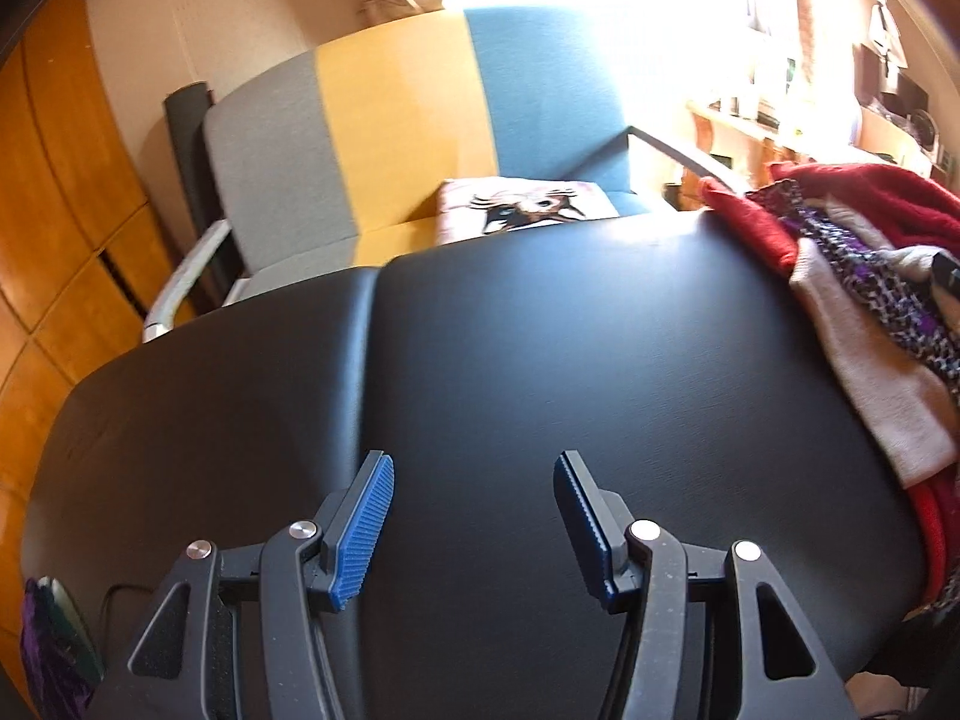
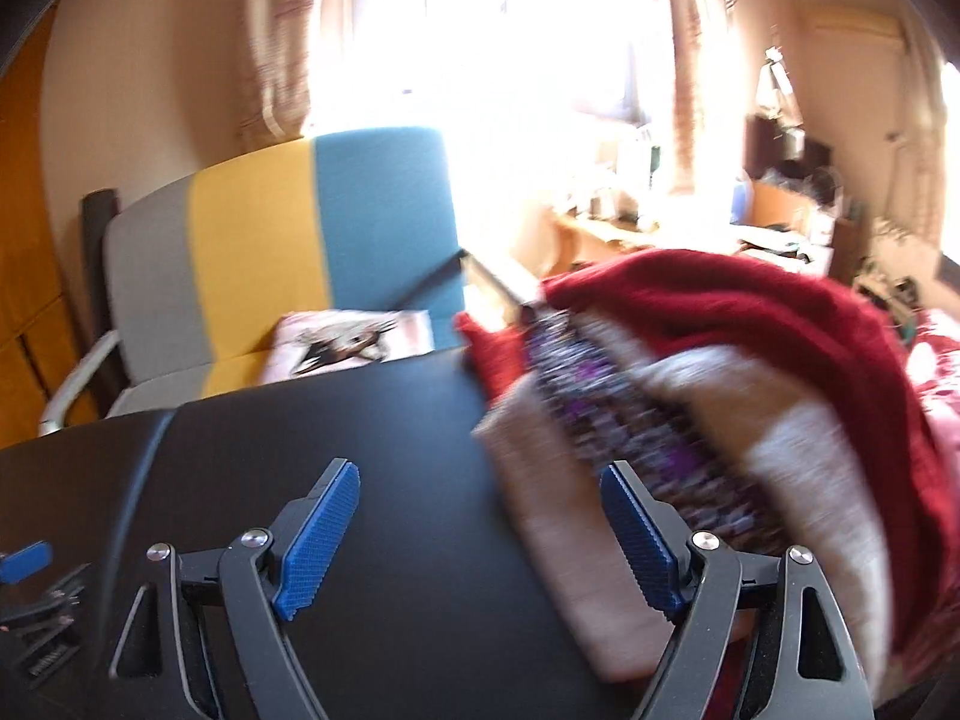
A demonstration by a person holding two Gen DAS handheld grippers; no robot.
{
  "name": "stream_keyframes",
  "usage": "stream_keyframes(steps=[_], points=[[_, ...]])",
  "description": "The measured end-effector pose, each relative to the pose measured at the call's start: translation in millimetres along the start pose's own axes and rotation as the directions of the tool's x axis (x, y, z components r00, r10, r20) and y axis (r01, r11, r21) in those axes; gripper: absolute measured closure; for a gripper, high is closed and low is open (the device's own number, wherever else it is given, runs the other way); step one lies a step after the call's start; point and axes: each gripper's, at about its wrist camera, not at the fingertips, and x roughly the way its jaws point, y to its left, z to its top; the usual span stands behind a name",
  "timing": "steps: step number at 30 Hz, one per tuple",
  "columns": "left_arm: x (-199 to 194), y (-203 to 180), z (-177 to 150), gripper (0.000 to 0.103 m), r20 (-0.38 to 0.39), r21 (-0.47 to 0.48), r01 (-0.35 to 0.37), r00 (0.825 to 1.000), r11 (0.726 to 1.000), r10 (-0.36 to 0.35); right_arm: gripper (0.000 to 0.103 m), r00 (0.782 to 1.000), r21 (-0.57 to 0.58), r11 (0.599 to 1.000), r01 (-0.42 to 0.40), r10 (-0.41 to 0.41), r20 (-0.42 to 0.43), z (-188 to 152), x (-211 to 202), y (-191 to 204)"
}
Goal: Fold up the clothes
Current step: 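Grasp the red sweater from the clothes pile with the right tool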
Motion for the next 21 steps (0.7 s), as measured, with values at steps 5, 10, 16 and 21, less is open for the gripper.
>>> stream_keyframes(steps=[5,10,16,21], points=[[5.5,-15.7,-0.2,0.046,-0.030,0.020,0.025,0.999,0.999,-0.025,0.013,0.983,0.006,0.983,0.183,-0.183,0.017,30.0,17.6,-81.9],[9.9,-23.3,-4.4,0.046,-0.058,0.029,0.018,0.998,0.999,-0.017,0.012,0.947,0.042,0.946,0.321,-0.321,-0.023,55.2,35.7,-155.2],[13.3,-29.6,-5.6,0.046,-0.071,0.036,0.004,0.997,0.999,-0.002,0.013,0.962,0.114,0.961,0.252,-0.237,-0.133,61.8,75.2,-208.6],[14.6,-29.3,-11.5,0.046,-0.082,0.048,-0.005,0.997,0.999,0.009,0.079,0.977,0.217,0.962,0.167,-0.132,-0.167,56.4,85.8,-226.1]])
